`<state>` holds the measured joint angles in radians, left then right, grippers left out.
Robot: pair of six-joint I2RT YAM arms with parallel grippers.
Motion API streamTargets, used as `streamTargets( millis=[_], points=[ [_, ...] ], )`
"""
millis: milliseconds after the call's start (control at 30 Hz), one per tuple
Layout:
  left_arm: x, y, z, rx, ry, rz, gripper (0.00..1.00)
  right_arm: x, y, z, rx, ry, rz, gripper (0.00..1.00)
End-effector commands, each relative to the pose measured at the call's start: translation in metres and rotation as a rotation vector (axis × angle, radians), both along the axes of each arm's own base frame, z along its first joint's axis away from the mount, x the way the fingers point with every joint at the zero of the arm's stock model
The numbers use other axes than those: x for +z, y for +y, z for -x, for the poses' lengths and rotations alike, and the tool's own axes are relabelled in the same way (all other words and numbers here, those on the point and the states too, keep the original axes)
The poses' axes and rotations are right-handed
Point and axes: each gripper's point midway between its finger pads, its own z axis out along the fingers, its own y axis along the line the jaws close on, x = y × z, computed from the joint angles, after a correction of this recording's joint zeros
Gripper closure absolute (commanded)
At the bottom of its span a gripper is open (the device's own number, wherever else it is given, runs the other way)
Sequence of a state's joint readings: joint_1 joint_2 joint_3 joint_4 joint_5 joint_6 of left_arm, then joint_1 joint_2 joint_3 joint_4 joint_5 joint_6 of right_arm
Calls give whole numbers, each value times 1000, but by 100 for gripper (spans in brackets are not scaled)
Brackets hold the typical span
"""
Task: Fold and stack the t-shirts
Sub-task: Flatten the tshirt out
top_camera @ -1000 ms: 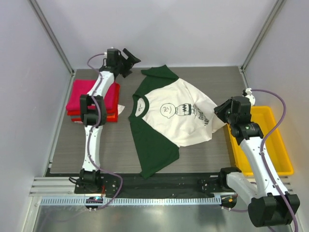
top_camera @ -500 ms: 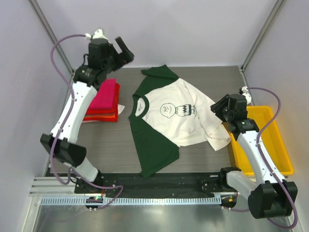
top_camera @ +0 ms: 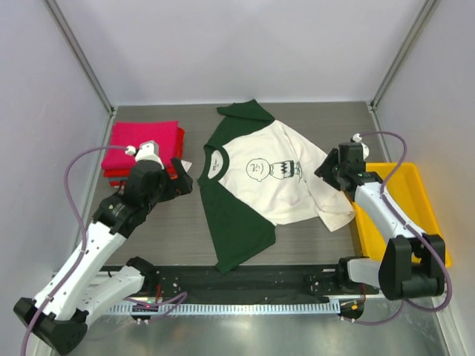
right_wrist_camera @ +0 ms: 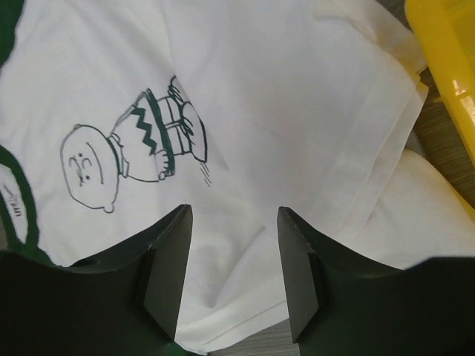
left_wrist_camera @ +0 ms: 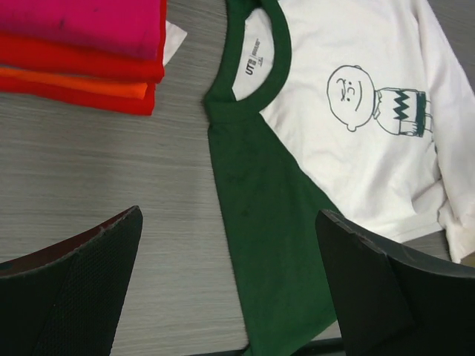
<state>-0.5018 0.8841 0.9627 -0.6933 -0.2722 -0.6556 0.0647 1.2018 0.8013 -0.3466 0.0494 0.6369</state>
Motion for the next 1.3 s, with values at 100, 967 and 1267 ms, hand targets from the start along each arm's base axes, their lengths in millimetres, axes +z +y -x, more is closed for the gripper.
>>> streamTargets(
  millis=[100,967,1267],
  points=[
    [-13,-9,14,-41,41,57,0,-37,15,-3,122,124,125,44],
    [-143,-66,17,-128,346,207,21,-84,1,-21,19,302,422,88],
    [-171,-73,19,-106,405,175,31,-62,6,-20,20,217,370,99]
  ],
)
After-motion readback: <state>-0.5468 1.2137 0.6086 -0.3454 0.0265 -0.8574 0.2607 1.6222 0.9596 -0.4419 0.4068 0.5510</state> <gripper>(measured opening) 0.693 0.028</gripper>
